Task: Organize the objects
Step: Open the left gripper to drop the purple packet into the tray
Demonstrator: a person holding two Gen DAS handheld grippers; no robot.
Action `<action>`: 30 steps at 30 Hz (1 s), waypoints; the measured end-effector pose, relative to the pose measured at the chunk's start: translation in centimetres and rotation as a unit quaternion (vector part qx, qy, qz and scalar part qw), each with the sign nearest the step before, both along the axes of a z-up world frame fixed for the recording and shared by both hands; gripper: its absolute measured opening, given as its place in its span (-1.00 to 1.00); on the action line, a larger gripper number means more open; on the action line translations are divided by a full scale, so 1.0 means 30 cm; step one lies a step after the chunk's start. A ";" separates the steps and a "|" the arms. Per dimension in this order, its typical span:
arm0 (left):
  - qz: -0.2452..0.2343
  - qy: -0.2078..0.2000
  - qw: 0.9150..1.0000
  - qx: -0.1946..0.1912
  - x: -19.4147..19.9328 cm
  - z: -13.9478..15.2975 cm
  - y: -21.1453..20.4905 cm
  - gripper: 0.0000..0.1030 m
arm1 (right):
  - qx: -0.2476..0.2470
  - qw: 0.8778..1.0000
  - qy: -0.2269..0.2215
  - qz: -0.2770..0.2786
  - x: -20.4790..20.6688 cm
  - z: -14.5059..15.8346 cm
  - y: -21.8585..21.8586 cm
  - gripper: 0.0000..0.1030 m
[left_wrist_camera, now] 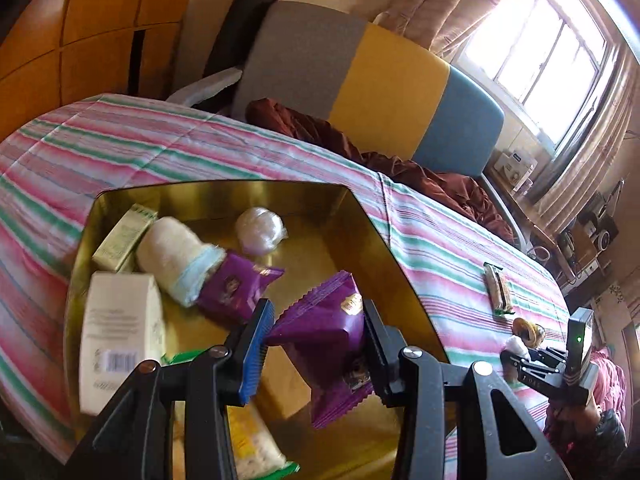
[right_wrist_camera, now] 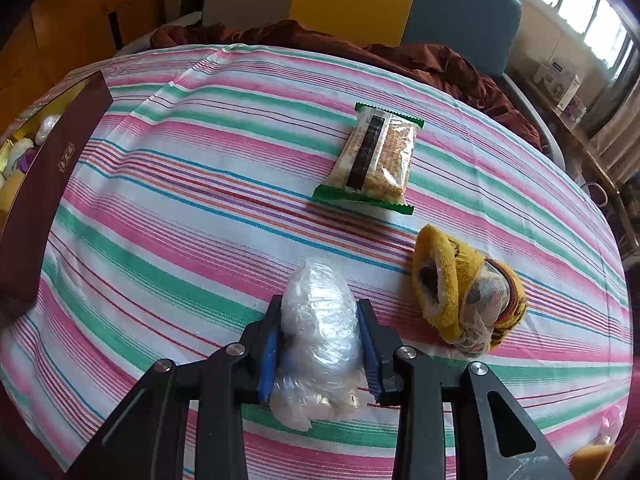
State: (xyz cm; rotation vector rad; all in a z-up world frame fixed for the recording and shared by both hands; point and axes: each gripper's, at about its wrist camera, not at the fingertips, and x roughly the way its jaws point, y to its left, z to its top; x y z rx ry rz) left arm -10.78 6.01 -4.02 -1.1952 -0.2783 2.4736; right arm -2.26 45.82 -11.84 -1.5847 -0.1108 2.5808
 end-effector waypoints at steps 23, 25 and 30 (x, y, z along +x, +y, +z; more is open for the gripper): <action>0.014 -0.031 0.997 -0.073 -0.215 -0.088 0.112 0.23 | 0.000 1.000 -0.001 -0.001 -0.005 0.002 -0.008 -0.29; 0.012 -0.018 0.997 -0.079 -0.173 -0.074 0.102 0.23 | 0.002 1.000 -0.001 -0.001 -0.006 0.002 -0.009 -0.29; -0.001 0.013 0.996 -0.092 -0.053 -0.040 0.084 0.23 | 0.006 1.000 -0.001 0.000 -0.007 -0.003 -0.018 -0.29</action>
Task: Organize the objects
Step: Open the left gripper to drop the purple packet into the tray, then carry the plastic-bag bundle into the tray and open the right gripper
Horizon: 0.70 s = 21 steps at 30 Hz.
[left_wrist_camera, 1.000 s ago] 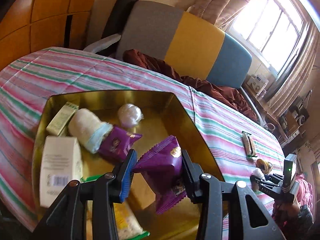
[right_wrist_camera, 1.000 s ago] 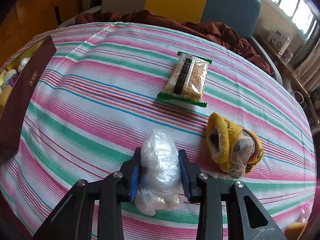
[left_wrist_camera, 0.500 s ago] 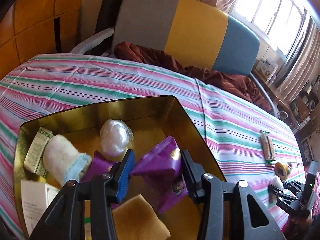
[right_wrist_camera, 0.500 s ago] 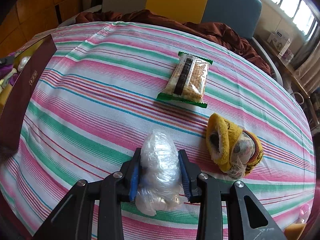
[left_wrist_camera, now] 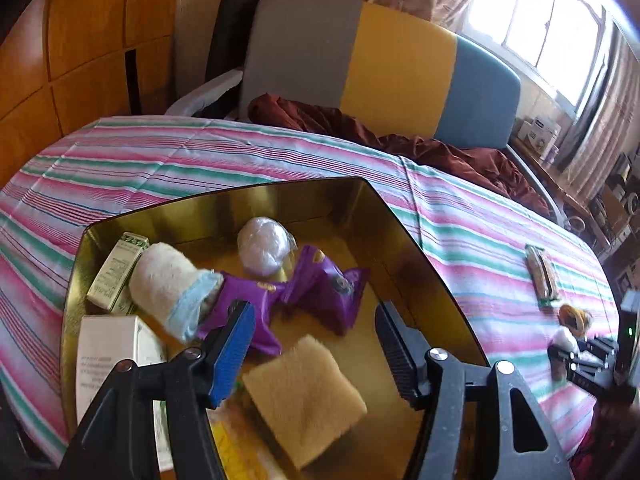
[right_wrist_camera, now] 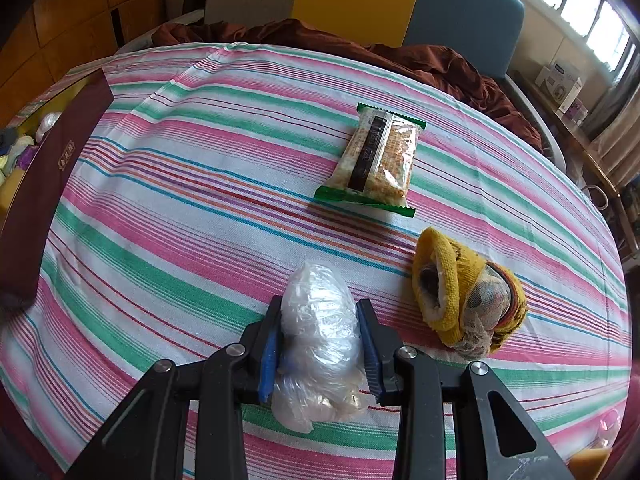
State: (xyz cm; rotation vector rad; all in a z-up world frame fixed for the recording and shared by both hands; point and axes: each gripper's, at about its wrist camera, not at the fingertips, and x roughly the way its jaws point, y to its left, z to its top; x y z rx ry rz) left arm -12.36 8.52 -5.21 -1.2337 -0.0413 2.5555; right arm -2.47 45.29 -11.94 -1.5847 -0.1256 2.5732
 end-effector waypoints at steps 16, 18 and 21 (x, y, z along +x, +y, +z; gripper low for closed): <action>-0.008 0.043 0.999 -0.029 0.228 0.050 -0.025 0.23 | 0.033 0.999 0.003 0.003 0.006 0.010 -0.032 -0.32; -0.008 0.040 0.999 -0.026 0.235 0.049 -0.029 0.23 | 0.032 0.999 0.003 0.001 0.008 0.012 -0.032 -0.33; -0.008 0.039 0.999 -0.024 0.245 0.047 -0.037 0.23 | 0.025 1.000 0.003 -0.004 0.007 0.014 -0.025 -0.33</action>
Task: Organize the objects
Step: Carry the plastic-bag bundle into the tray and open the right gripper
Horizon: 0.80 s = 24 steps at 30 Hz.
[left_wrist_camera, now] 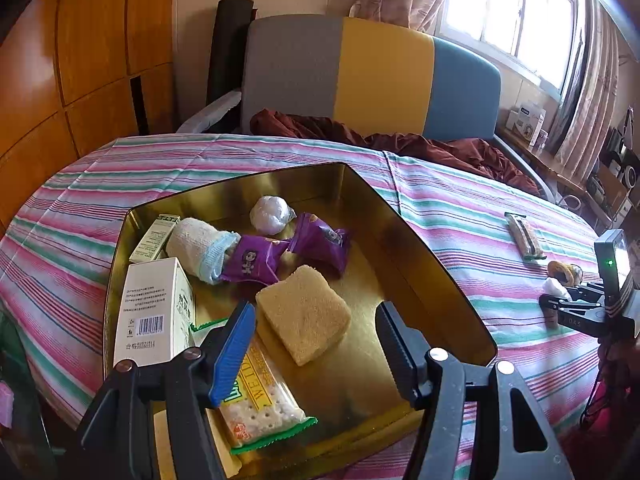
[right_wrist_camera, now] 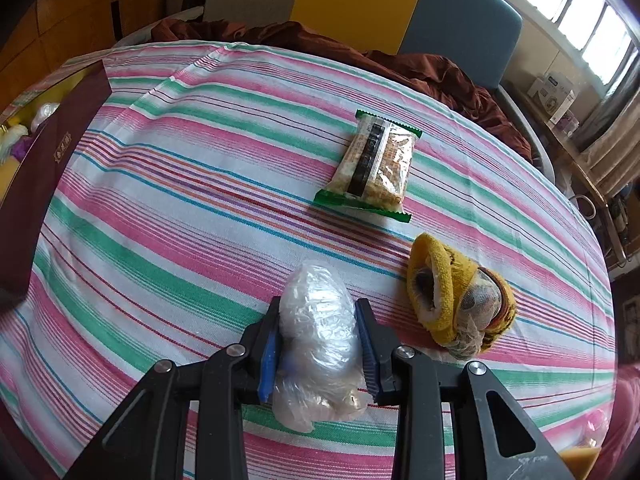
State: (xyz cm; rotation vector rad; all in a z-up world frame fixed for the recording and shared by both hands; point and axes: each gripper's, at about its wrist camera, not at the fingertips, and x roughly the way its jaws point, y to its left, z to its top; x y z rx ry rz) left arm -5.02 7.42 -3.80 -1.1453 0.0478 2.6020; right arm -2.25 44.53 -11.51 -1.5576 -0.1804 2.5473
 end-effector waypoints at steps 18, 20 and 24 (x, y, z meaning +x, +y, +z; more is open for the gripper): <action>0.036 -0.008 0.999 0.037 0.024 0.018 -0.161 0.23 | -0.135 0.987 0.080 0.036 -0.048 0.221 -0.267 -0.32; 0.039 -0.006 0.998 0.041 0.028 0.022 -0.177 0.23 | -0.149 0.983 0.091 0.063 -0.070 0.255 -0.355 -0.30; 0.041 0.000 0.998 0.050 0.034 0.031 -0.201 0.23 | -0.165 0.975 0.097 0.116 -0.117 0.287 -0.546 -0.29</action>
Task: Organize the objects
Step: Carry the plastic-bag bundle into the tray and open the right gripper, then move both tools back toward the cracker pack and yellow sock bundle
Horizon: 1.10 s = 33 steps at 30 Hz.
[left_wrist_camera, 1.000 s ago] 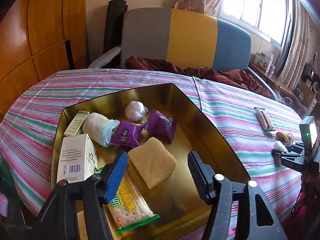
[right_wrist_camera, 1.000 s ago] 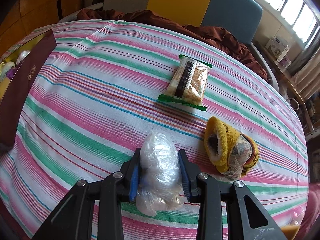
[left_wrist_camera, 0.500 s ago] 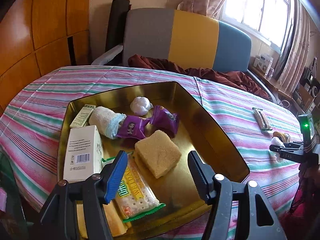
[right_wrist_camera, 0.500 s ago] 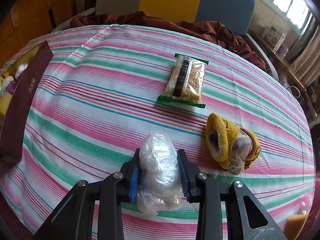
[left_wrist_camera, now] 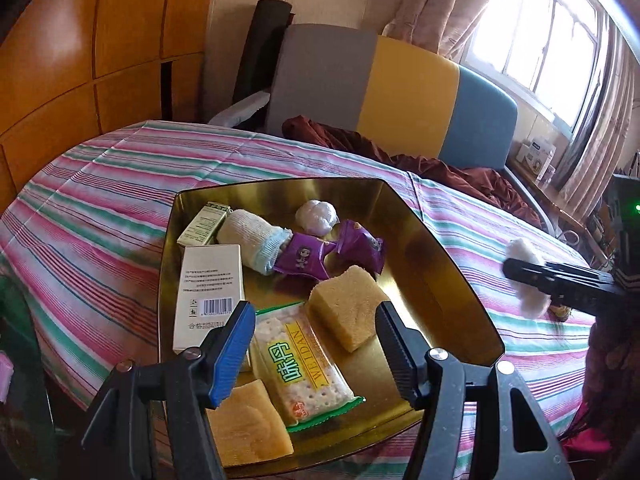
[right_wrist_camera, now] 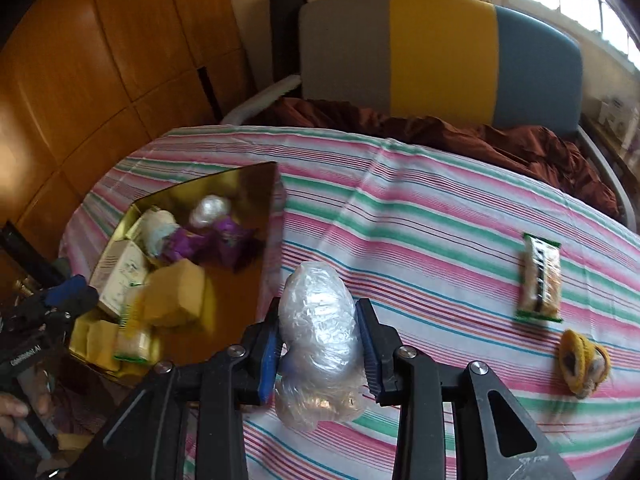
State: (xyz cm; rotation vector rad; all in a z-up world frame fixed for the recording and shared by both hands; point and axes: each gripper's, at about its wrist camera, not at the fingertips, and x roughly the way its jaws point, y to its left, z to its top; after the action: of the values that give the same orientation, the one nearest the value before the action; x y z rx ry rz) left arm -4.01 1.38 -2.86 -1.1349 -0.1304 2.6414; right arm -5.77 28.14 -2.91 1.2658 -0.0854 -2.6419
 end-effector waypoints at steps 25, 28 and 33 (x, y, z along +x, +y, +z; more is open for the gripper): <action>-0.001 -0.020 1.000 0.007 0.010 -0.049 -0.017 0.22 | 0.007 1.000 0.003 -0.003 -0.039 -0.055 -0.126 0.60; -0.011 -0.017 1.000 0.002 0.017 -0.039 0.011 0.22 | 0.014 1.000 0.008 -0.012 -0.014 -0.044 -0.077 0.65; -0.037 -0.007 0.999 -0.011 0.029 -0.017 0.074 0.22 | 0.029 0.999 0.010 -0.045 0.020 -0.032 0.050 0.68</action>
State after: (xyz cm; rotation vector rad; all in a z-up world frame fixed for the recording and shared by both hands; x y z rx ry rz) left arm -3.14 3.60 -3.38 -1.1425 -0.0602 2.5772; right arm -5.16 29.64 -3.88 1.2815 -0.0647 -2.7516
